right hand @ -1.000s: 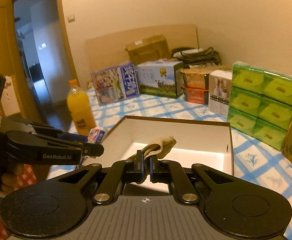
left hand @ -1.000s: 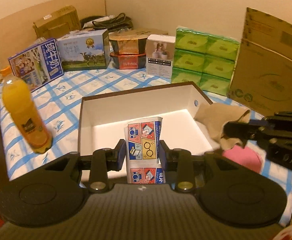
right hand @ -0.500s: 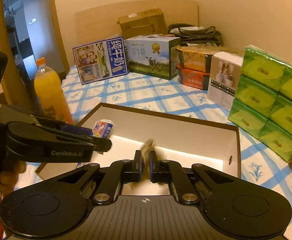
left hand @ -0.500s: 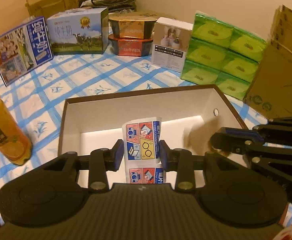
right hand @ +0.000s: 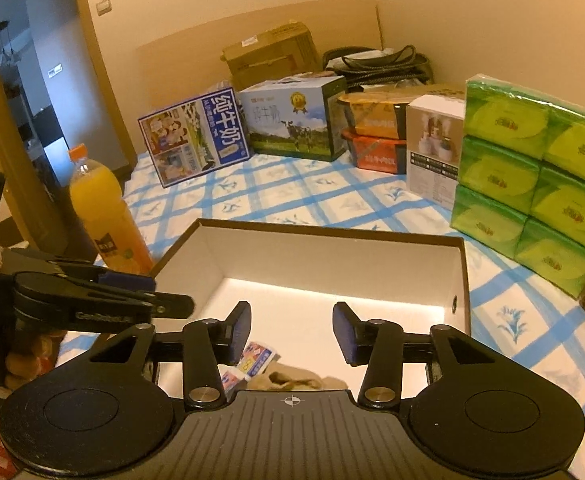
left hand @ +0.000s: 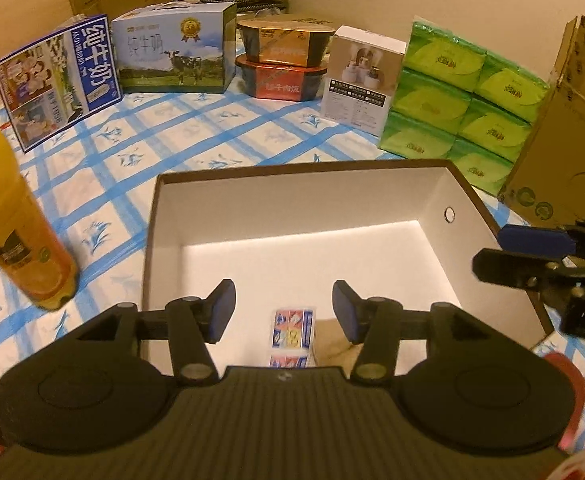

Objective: Organize soft objects
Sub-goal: 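Move the right gripper to the striped mitten while the left approaches the grey cloth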

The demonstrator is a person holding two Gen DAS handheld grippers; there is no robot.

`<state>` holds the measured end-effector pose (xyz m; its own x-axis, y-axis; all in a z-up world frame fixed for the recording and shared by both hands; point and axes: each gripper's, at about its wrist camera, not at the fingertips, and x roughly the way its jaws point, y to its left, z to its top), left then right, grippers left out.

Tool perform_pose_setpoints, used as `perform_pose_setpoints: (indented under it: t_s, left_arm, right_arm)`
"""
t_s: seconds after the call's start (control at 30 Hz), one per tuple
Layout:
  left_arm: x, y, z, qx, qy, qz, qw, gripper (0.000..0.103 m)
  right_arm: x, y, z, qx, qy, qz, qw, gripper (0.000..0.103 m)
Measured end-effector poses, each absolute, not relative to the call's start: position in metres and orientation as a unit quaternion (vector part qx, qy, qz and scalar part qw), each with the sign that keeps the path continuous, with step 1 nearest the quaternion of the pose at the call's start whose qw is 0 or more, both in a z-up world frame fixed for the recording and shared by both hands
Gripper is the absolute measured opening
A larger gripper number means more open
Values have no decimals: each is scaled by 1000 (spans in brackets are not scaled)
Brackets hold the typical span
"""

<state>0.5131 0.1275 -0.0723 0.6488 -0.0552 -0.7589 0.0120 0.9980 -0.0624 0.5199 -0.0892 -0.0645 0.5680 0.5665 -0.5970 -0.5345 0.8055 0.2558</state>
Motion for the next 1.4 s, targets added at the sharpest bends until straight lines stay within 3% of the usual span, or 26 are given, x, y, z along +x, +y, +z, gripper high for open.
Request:
perform_pose_setpoints:
  t_s: [0.33,0.6,1.4]
  left_arm:
    - [440,145,-31,-47,396,-23,917,51]
    - [363,155,-1,-60,372,-8,926,51]
    - [187,163,-12,-101,369,50,922,56]
  right_arm:
    - [464,-115,-40,64,336,329,881,54]
    - [410,-141,-20,84,315,323,888,67]
    - [247,-233,-28,124,312,262,905,70]
